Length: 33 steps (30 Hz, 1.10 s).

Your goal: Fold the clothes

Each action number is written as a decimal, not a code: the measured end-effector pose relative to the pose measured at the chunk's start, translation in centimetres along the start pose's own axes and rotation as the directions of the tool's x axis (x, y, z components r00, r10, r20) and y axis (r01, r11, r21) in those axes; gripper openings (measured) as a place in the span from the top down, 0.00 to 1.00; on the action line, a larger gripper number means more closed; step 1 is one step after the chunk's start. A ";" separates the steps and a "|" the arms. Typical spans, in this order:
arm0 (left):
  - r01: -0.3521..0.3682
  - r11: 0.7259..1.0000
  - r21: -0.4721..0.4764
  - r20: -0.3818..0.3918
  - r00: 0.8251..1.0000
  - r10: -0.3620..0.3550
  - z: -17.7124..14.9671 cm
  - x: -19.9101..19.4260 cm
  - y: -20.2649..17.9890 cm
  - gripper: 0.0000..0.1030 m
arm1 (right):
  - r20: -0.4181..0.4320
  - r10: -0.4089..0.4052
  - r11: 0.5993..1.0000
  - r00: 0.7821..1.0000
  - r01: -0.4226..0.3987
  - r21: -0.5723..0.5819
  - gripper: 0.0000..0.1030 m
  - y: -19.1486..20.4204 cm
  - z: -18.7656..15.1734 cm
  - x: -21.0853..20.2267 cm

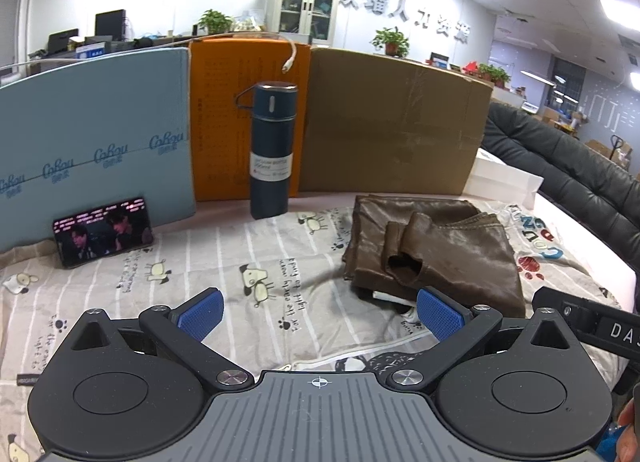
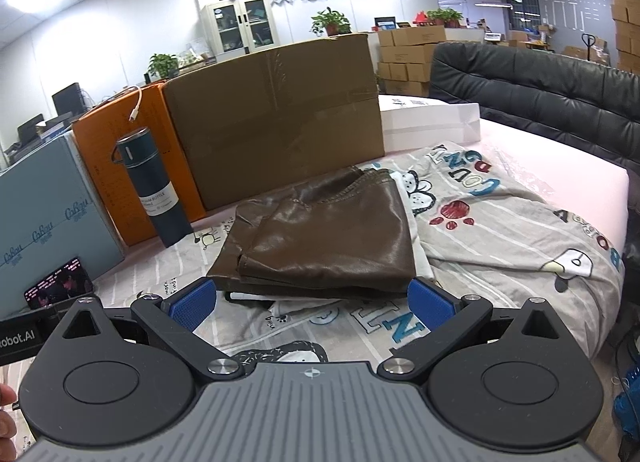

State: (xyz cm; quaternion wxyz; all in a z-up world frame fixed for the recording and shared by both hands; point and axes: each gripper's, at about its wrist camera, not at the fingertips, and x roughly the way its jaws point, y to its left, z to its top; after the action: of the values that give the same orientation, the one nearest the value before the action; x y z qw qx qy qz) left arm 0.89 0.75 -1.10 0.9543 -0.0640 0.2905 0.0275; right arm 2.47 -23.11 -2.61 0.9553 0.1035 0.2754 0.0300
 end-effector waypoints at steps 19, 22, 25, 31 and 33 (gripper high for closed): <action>-0.181 0.983 -0.018 -0.191 0.966 0.175 -1.5 3.7 -0.6 0.00 | -0.147 0.058 0.998 0.987 -0.063 -0.026 0.00 -0.8 0.1 5.8; -0.190 0.982 -0.019 -0.218 0.959 0.181 -1.8 4.2 -0.9 0.00 | -0.184 0.057 0.998 0.981 -0.061 -0.013 0.00 -1.2 0.0 6.8; -0.198 0.980 -0.018 -0.233 0.954 0.189 -2.0 4.6 -1.2 0.00 | -0.212 0.066 0.997 0.975 -0.071 -0.014 0.00 -1.4 -0.2 7.4; -0.220 0.975 -0.021 -0.239 0.948 0.208 -2.2 4.6 -1.3 0.00 | -0.239 0.076 0.995 0.968 -0.089 -0.045 0.00 -0.9 -0.3 8.5; -0.227 0.974 -0.027 -0.228 0.950 0.215 -2.1 4.3 -1.1 0.00 | -0.242 0.082 0.994 0.967 -0.098 -0.056 0.00 -0.5 -0.2 8.7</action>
State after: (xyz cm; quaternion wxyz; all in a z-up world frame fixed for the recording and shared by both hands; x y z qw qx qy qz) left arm 3.44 -0.52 -5.09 0.9045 -0.0592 0.4005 0.1344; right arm 9.72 -22.60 -7.40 0.9158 0.0790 0.3822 0.0948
